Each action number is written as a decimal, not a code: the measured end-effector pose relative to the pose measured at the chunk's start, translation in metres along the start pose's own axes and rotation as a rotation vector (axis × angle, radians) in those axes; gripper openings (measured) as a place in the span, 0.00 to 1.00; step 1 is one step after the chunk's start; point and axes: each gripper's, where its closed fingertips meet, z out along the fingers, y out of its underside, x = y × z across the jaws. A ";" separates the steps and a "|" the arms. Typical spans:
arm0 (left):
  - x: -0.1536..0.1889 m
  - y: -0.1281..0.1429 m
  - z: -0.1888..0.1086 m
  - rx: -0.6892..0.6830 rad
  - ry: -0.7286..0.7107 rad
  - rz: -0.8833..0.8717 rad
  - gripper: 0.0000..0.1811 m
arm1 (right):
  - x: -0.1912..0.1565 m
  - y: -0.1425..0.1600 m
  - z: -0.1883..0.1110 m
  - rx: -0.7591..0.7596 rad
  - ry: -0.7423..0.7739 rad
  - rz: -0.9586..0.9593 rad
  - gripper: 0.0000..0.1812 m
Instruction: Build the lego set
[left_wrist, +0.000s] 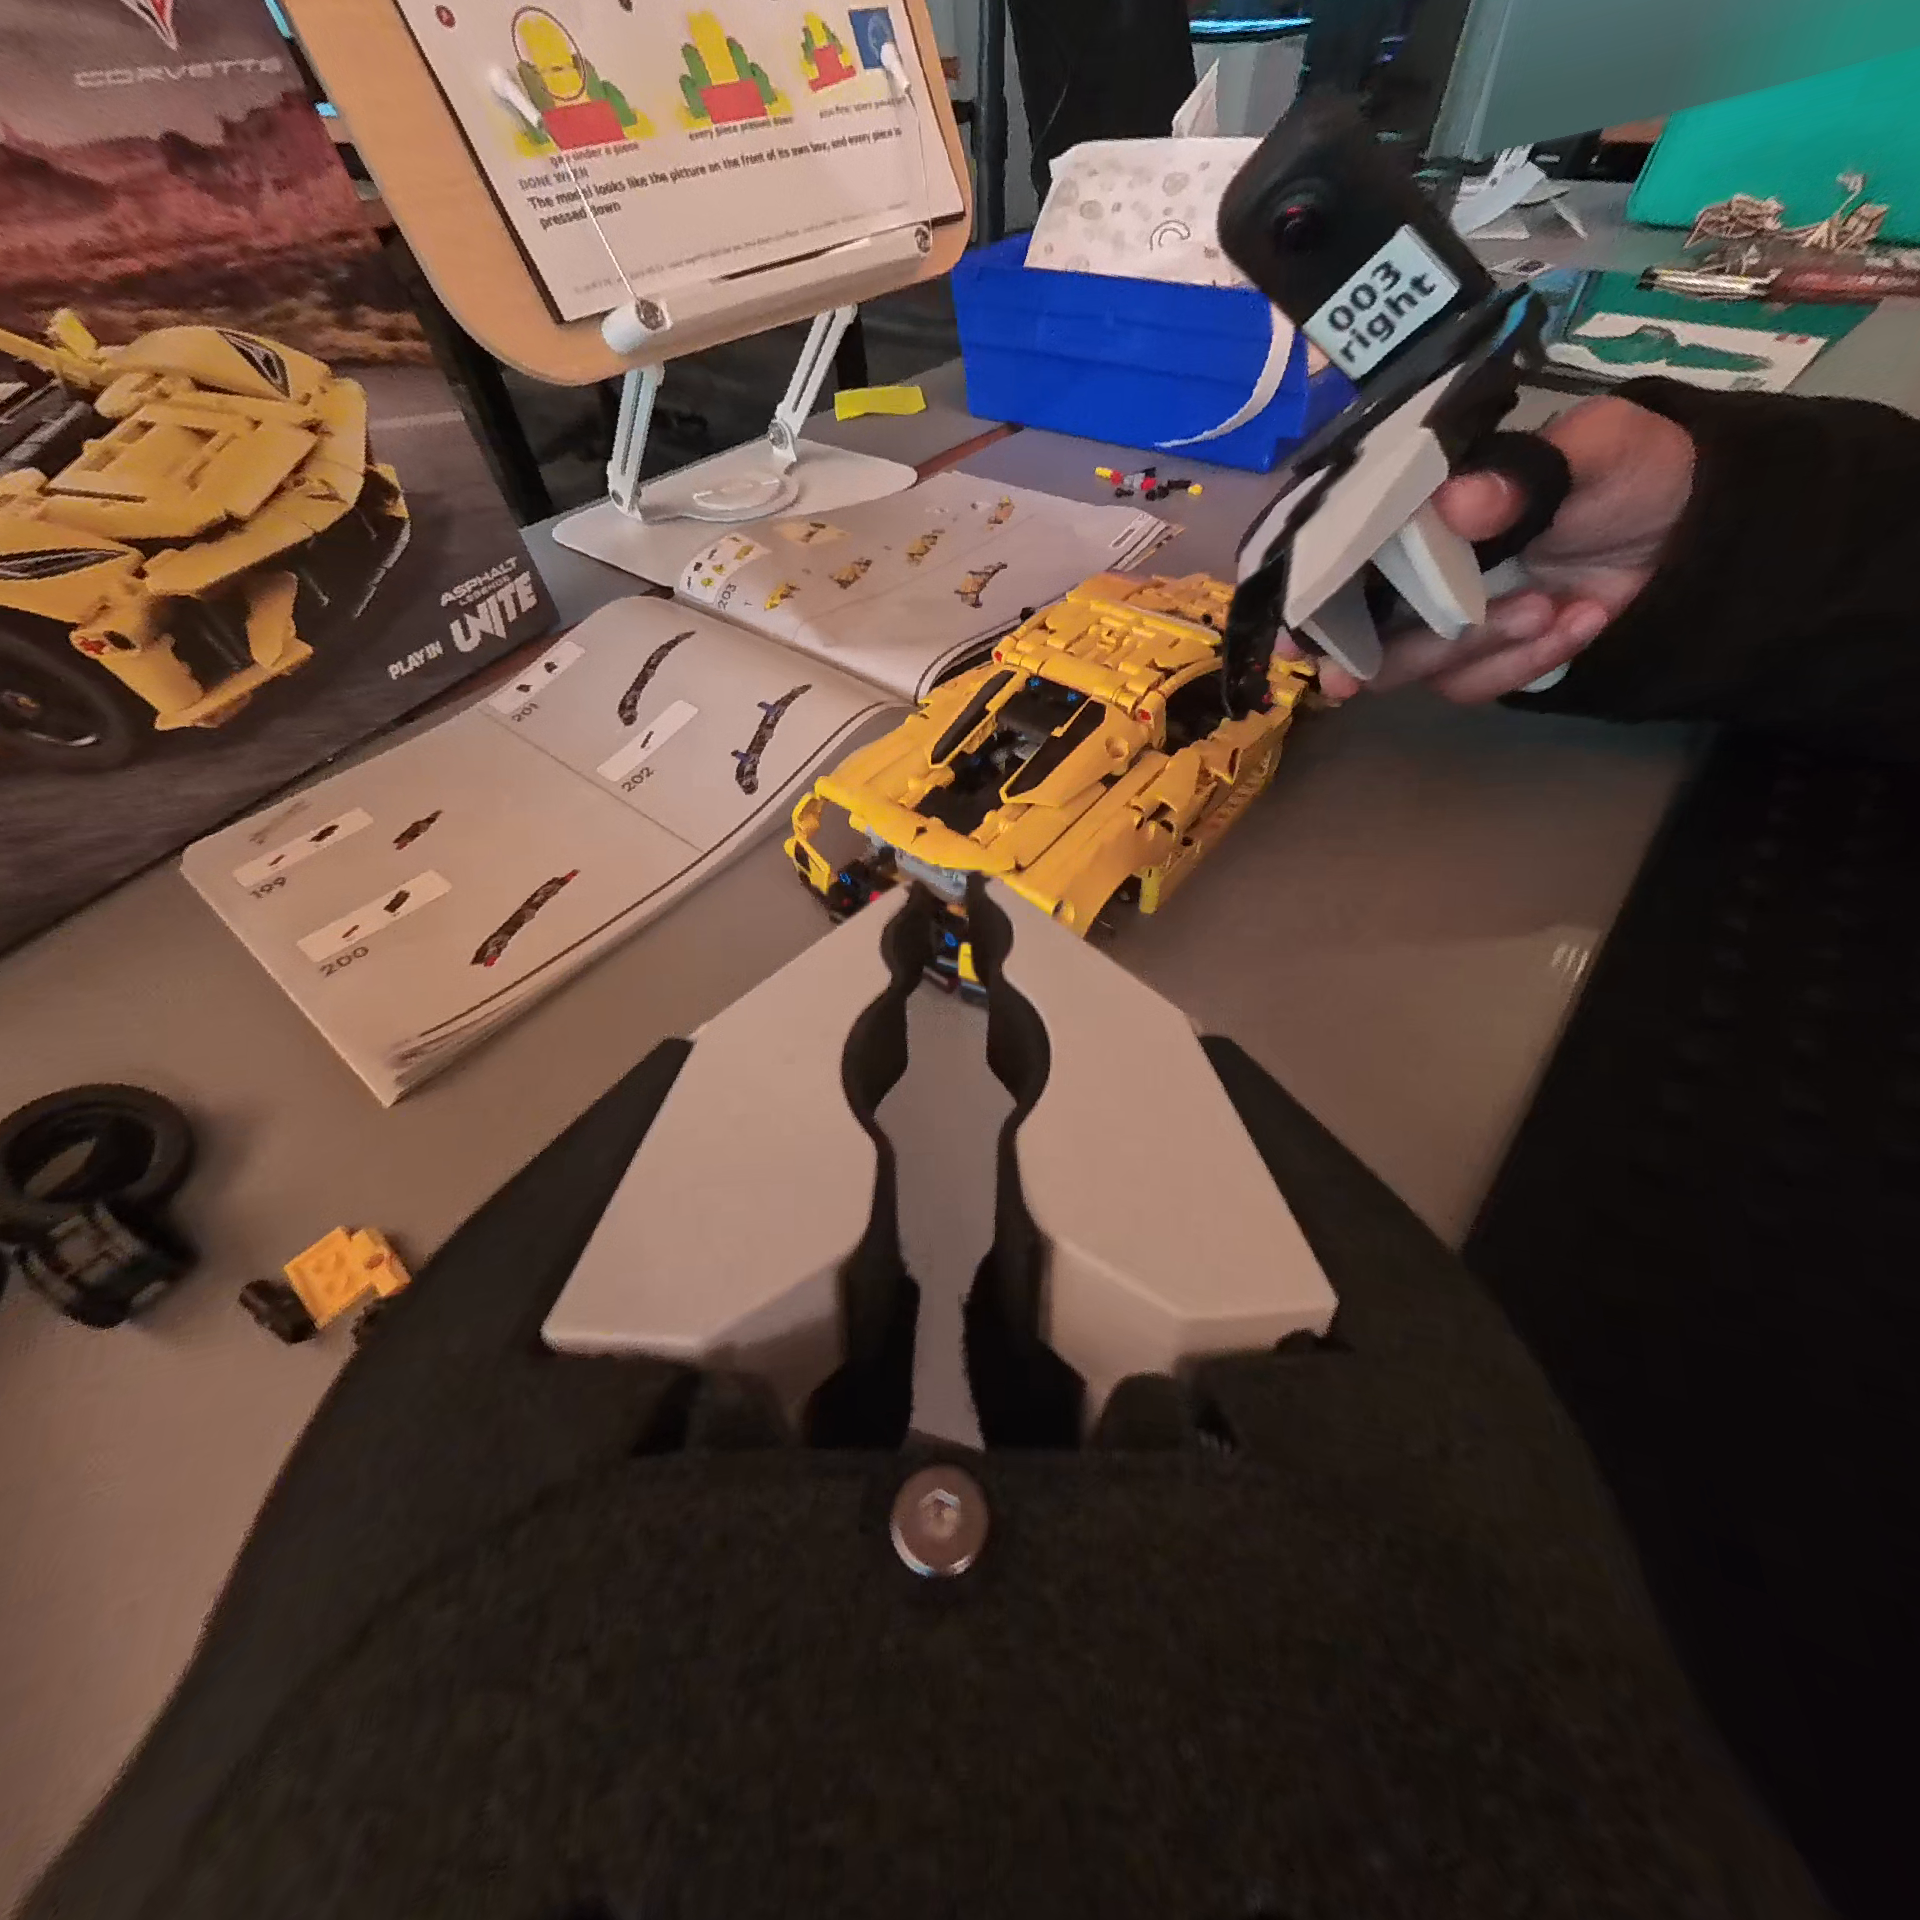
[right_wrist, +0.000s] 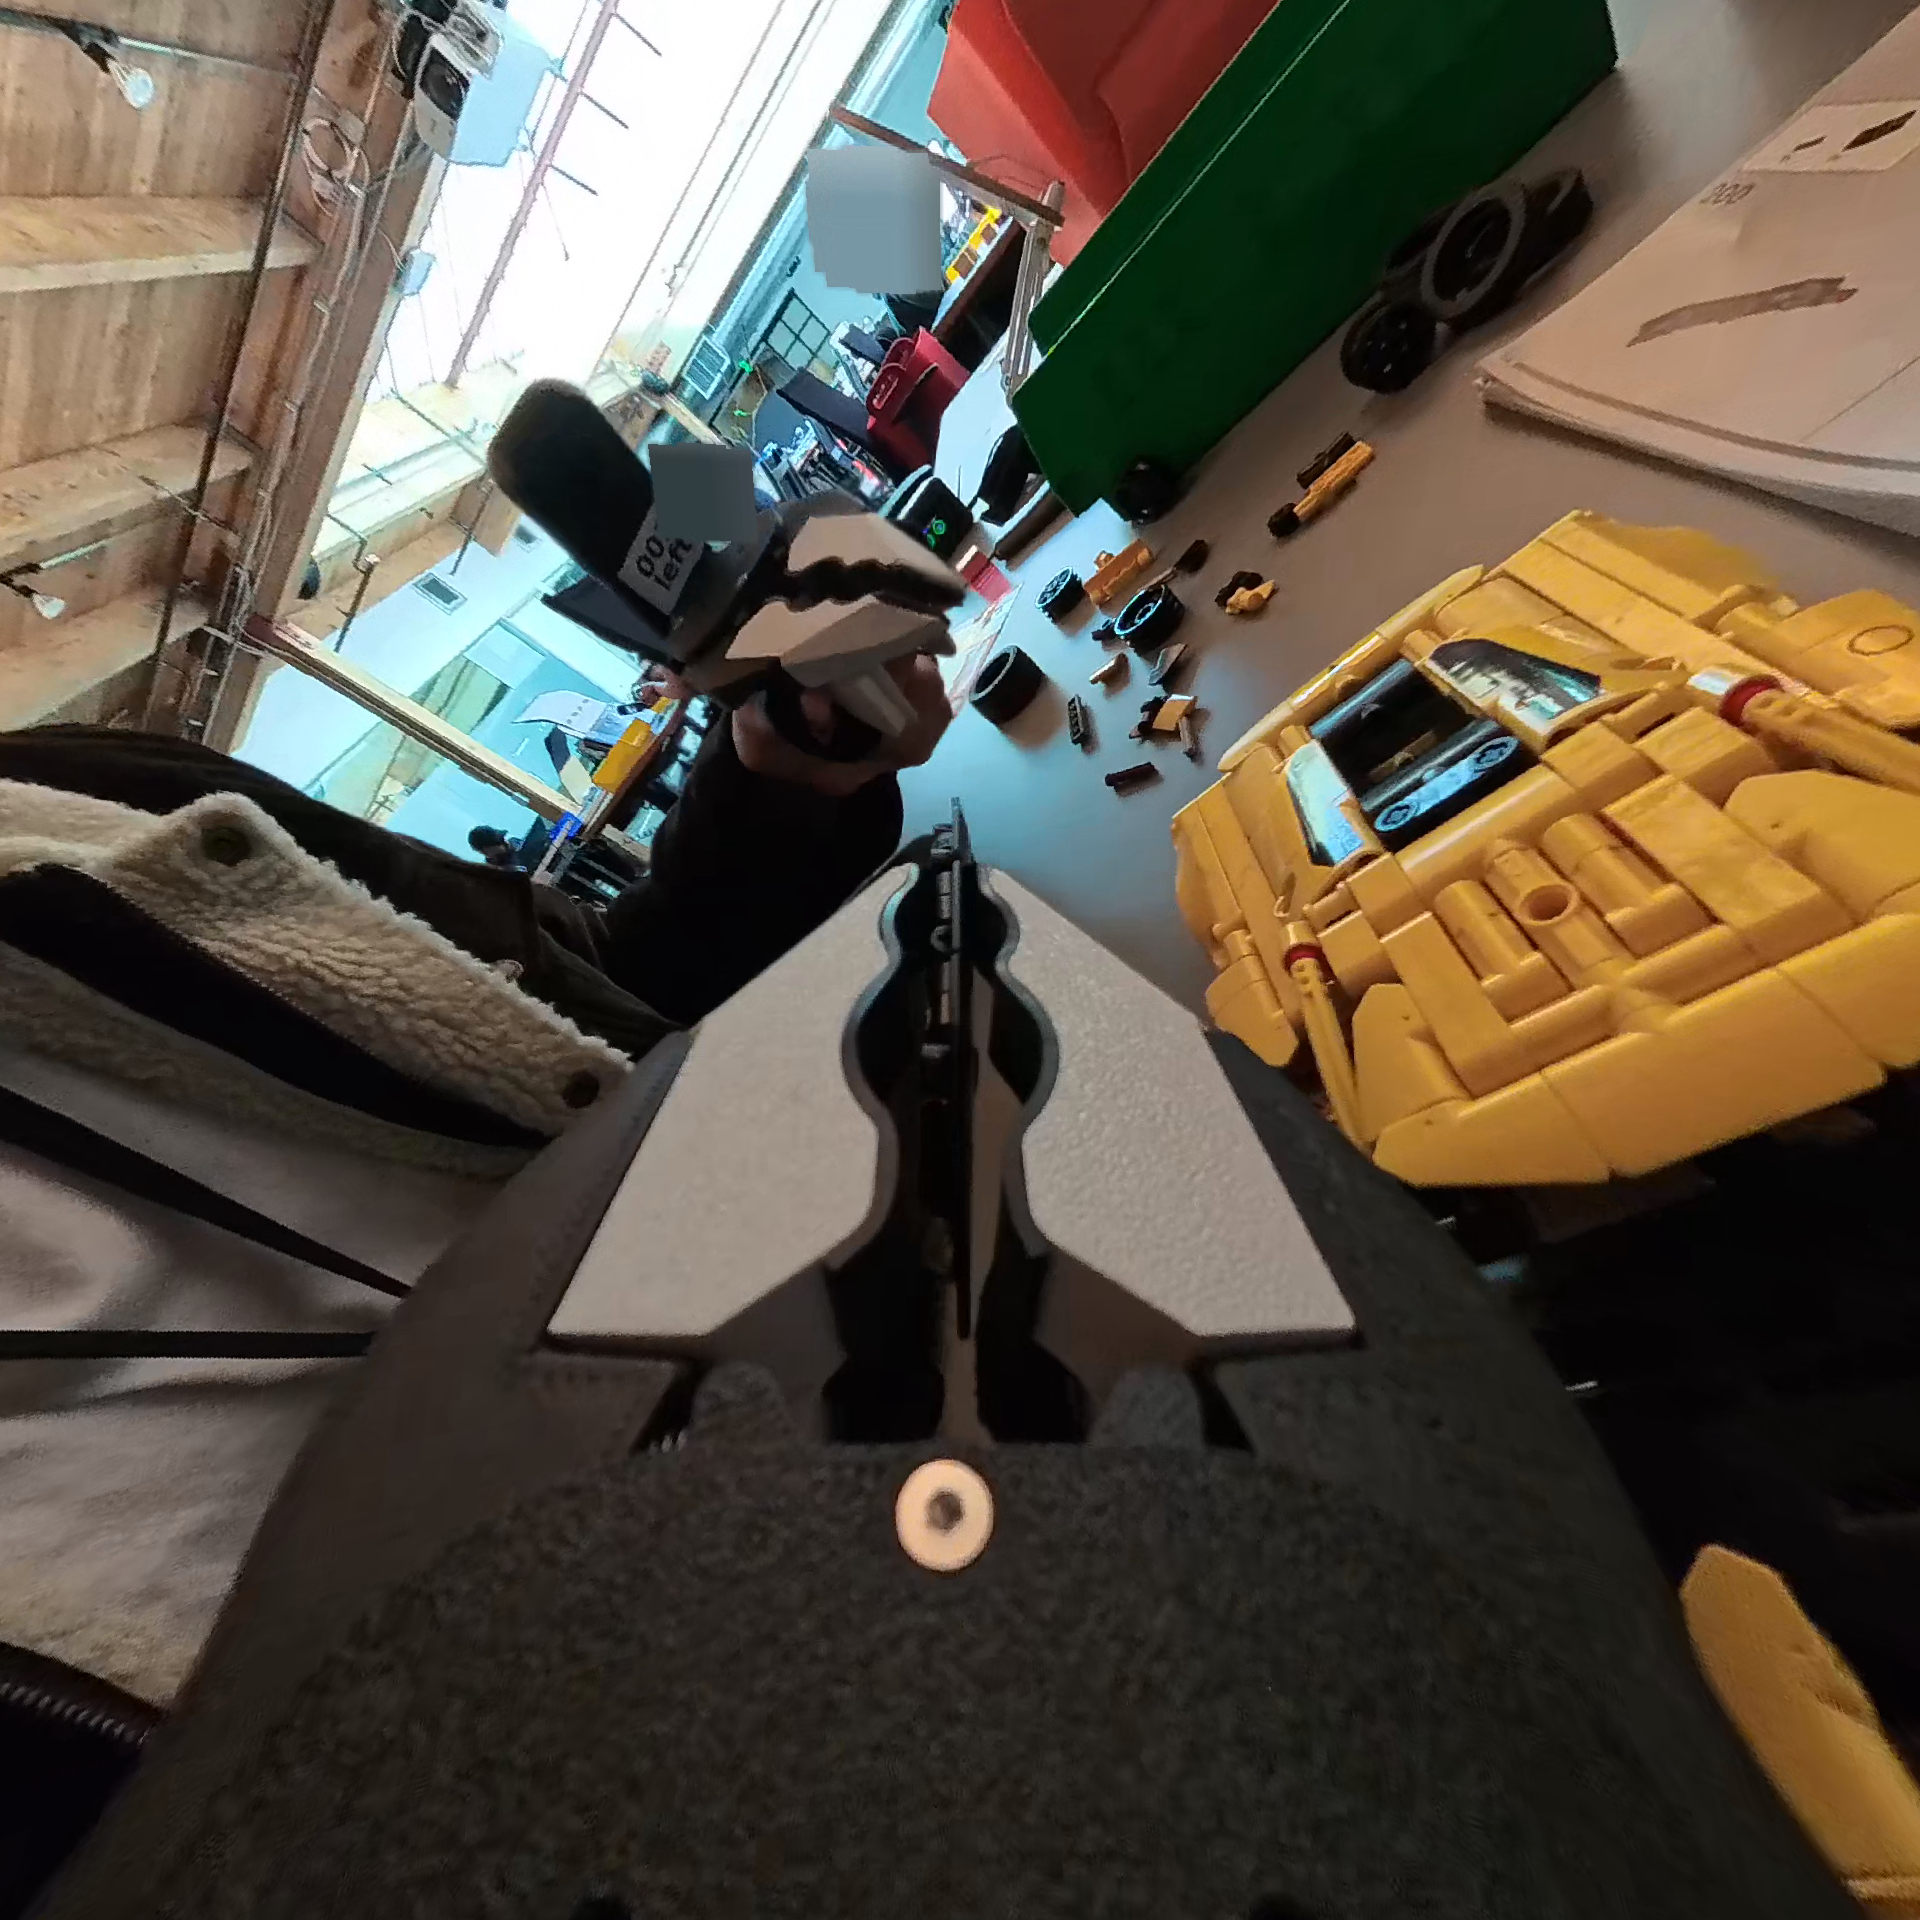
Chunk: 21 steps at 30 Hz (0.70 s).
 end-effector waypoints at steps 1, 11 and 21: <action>0.001 0.000 -0.001 0.004 0.005 -0.009 0.04 | 0.000 0.000 0.000 0.002 -0.006 0.007 0.04; 0.072 -0.021 0.043 0.059 0.336 -0.216 0.06 | -0.012 0.002 0.004 -0.011 -0.066 -0.010 0.04; 0.108 -0.023 0.065 0.008 0.608 -0.354 0.08 | -0.027 0.021 0.005 -0.144 -0.041 -0.281 0.04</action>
